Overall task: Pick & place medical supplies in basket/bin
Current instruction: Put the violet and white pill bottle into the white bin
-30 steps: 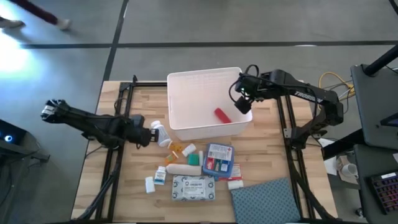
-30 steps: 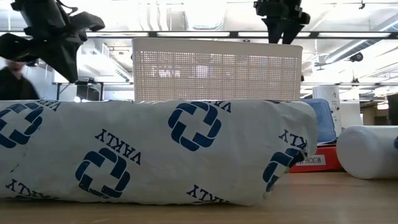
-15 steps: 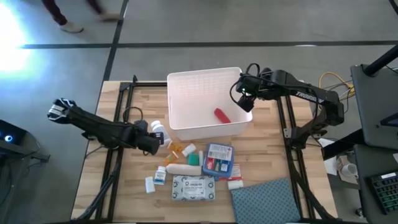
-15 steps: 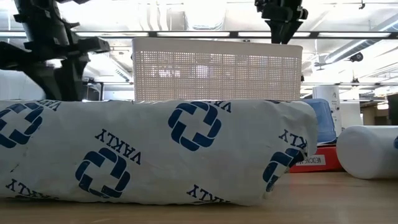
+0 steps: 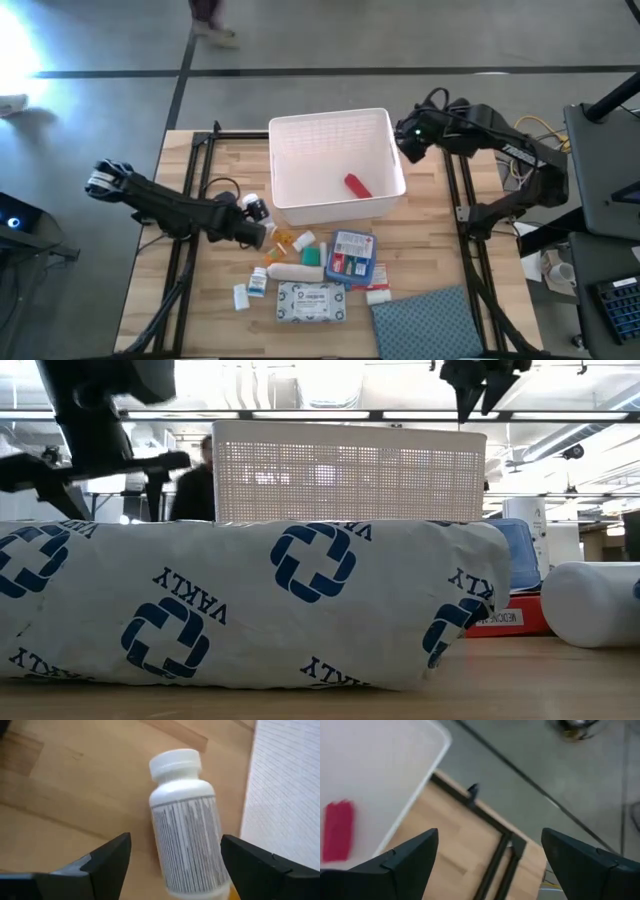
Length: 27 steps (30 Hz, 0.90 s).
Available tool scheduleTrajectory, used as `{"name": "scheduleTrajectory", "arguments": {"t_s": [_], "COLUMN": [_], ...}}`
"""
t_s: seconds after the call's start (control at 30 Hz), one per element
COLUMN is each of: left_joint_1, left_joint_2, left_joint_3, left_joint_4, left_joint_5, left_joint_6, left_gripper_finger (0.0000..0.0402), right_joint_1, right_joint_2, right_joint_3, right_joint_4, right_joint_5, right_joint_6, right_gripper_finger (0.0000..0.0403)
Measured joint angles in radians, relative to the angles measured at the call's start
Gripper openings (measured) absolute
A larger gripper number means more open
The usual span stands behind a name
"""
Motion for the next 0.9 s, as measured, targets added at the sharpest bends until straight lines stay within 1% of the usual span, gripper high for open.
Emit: {"name": "scheduleTrajectory", "arguments": {"t_s": [0.07,0.17,0.3,0.47,0.57,0.73,0.9], "left_joint_1": [0.025,0.054,0.069,0.081,0.091,0.096,0.098], "left_joint_2": [0.009,0.0,-0.046,-0.109,-0.136,-0.145,-0.159], "left_joint_3": [-0.016,-0.059,-0.149,-0.273,-0.31,-0.338,-0.383], "left_joint_4": [0.037,0.114,0.228,0.412,0.51,0.502,0.484], "left_joint_5": [0.0,-0.002,0.004,-0.001,0.0,0.017,0.088], "left_joint_6": [-0.013,-0.023,-0.025,-0.024,-0.021,0.023,0.045], "left_gripper_finger": [0.0287,0.0287,0.0287,0.0288,0.0287,0.0287,0.0287], "right_joint_1": [-0.006,-0.008,-0.007,-0.008,-0.007,-0.007,-0.007], "right_joint_2": [-0.017,-0.038,-0.06,-0.071,-0.071,-0.054,-0.03], "right_joint_3": [-0.008,-0.023,-0.062,-0.109,-0.137,-0.167,-0.178], "right_joint_4": [-0.001,-0.001,-0.001,-0.002,-0.002,-0.001,-0.001], "right_joint_5": [0.031,0.037,0.059,0.062,0.062,0.054,0.017], "right_joint_6": [0.027,0.058,0.058,0.084,0.118,0.155,0.167], "right_gripper_finger": [0.0345,0.0344,0.034,0.0342,0.0342,0.0343,0.0338]}}
